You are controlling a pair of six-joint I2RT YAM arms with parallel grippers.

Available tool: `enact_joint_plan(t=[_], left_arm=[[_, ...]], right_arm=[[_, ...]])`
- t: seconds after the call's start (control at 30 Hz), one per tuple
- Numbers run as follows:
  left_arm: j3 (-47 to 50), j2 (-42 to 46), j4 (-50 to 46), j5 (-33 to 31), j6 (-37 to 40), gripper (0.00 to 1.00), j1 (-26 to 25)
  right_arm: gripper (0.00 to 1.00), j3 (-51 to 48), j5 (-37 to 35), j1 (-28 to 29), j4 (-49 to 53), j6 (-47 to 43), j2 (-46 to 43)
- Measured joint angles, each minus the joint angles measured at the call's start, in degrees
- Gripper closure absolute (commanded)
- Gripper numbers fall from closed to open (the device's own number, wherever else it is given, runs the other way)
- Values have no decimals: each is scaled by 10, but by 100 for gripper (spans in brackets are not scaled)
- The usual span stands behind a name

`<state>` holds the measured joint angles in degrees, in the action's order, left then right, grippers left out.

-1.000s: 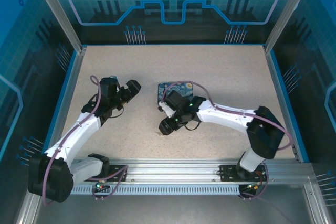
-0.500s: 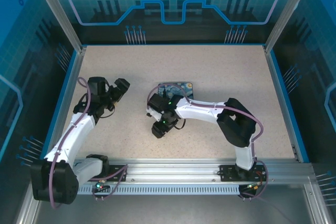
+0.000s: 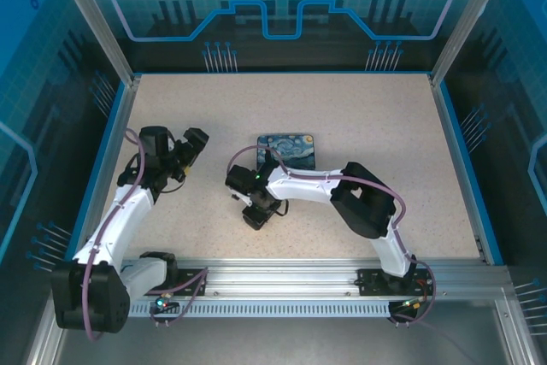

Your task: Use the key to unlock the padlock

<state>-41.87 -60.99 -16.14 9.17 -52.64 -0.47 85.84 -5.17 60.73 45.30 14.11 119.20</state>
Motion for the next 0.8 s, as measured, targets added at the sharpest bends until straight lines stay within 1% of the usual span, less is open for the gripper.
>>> enact_joint_plan(t=[0.1, 0.27, 0.33, 0.43, 0.53, 0.8], left_arm=[[6, 0, 1, 2, 0, 1, 1], [8, 0, 2, 4, 0, 1, 3], [8, 0, 3, 7, -2, 1, 4], [8, 0, 6, 8, -6, 1, 4], [8, 0, 6, 10, -11, 1, 4], [8, 0, 6, 13, -13, 1, 4]], right_arm=[[52, 2, -9, 4, 2, 0, 2], [64, 8, -13, 5, 7, 3, 7], [71, 9, -12, 5, 7, 3, 7], [84, 9, -7, 5, 5, 6, 7], [100, 8, 2, 5, 6, 5, 6], [100, -35, 21, -3, -35, 13, -24]])
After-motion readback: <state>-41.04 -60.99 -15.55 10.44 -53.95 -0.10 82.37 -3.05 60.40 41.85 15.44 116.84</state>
